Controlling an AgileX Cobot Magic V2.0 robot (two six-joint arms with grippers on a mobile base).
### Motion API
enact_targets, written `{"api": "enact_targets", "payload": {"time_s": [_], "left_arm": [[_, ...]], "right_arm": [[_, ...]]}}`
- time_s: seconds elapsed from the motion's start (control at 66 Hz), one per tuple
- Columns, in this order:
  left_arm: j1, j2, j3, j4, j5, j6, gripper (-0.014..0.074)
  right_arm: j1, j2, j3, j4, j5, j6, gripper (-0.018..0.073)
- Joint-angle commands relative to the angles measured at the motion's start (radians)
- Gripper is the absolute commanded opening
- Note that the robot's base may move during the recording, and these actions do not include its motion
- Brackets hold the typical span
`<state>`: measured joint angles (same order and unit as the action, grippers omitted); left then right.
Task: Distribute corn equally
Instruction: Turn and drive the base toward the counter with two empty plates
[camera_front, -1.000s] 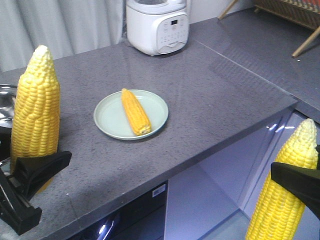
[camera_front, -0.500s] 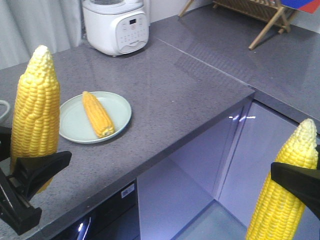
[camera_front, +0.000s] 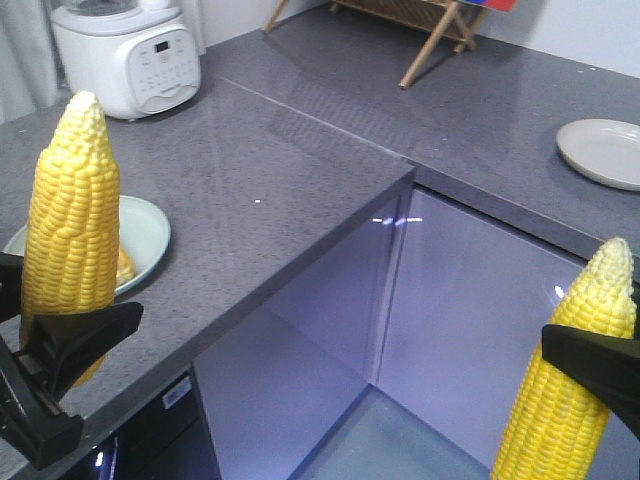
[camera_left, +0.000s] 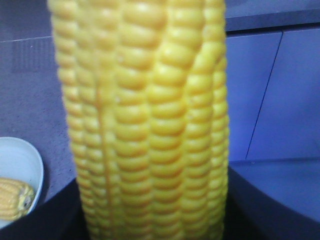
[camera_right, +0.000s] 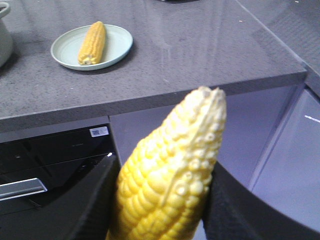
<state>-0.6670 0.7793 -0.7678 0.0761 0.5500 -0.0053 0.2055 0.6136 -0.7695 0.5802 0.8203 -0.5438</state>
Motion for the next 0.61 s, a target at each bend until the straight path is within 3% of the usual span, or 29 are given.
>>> {"api": "enact_targets", "payload": {"time_s": [0.0, 0.591], "left_arm": [[-0.001, -0.006, -0.027, -0.006, -0.078, -0.006, 0.0368], [-0.001, -0.006, -0.027, -0.006, -0.078, -0.006, 0.0368]], "right_arm": [[-0.003, 0.002, -0.027, 0.031, -0.059, -0.007, 0.0233], [-0.003, 0.002, -0.027, 0.031, -0.059, -0.007, 0.0233]]}}
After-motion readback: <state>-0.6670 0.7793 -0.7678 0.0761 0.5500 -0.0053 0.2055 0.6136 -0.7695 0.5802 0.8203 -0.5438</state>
